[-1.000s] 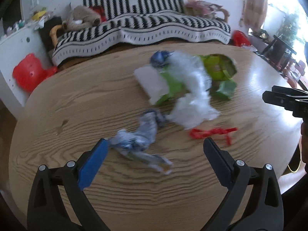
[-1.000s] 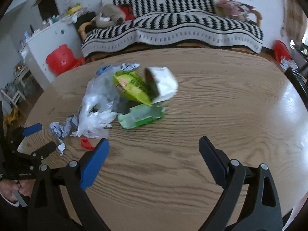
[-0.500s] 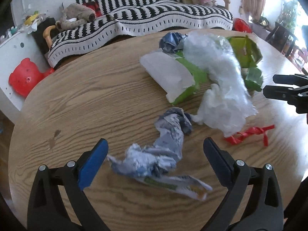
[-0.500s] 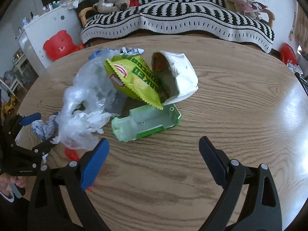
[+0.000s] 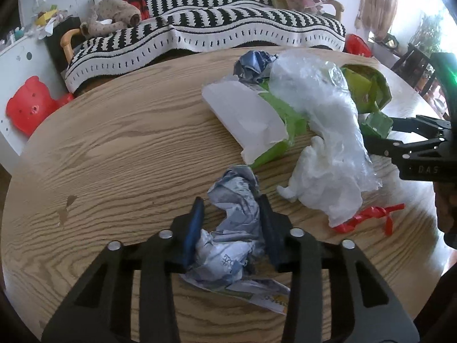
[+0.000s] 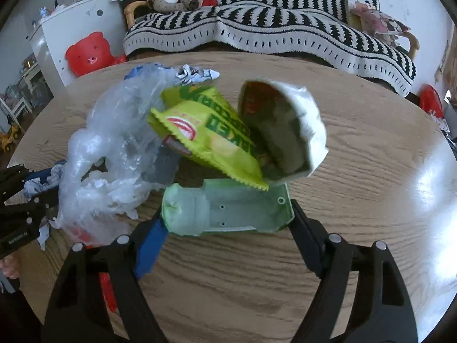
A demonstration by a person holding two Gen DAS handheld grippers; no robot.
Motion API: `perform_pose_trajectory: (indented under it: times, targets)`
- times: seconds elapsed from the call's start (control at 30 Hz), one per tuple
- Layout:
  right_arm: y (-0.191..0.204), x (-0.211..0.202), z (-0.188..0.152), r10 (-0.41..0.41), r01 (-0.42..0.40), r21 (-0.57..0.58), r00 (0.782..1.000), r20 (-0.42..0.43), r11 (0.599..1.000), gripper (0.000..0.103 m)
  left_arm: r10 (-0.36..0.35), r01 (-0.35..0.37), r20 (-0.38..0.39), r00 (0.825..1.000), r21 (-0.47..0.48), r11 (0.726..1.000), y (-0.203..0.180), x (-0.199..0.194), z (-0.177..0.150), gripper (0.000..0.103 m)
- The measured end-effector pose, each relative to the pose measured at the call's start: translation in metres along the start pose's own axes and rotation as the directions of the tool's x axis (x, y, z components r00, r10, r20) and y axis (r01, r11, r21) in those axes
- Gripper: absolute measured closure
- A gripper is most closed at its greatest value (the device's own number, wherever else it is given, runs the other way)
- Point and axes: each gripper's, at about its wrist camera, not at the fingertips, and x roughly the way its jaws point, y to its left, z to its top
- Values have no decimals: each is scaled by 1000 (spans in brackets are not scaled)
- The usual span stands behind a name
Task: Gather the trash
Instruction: 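Grasp the crumpled foil wrapper with the left tool while the right tool grasps the green tray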
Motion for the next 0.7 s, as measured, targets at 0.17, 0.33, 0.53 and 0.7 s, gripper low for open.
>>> perform_pose_trajectory:
  times: [0.17, 0.33, 0.53, 0.7]
  targets:
    - [1, -12, -2, 16, -16, 1, 1000, 12, 1000, 25, 3, -3, 14, 1000, -31, 1000, 3, -8, 2, 67]
    - [-2, -36, -5, 43, -44, 24, 998, 47, 999, 25, 9, -6, 49, 999, -51, 999, 2, -24, 6, 67]
    - [-4, -65, -11, 130, -135, 68, 989, 73, 988, 25, -8, 13, 78, 997, -62, 998, -4, -40, 13, 67]
    - [-11, -87, -18, 202, -211, 123, 976, 80, 970, 25, -23, 28, 102, 994, -46, 999, -18, -51, 17, 67]
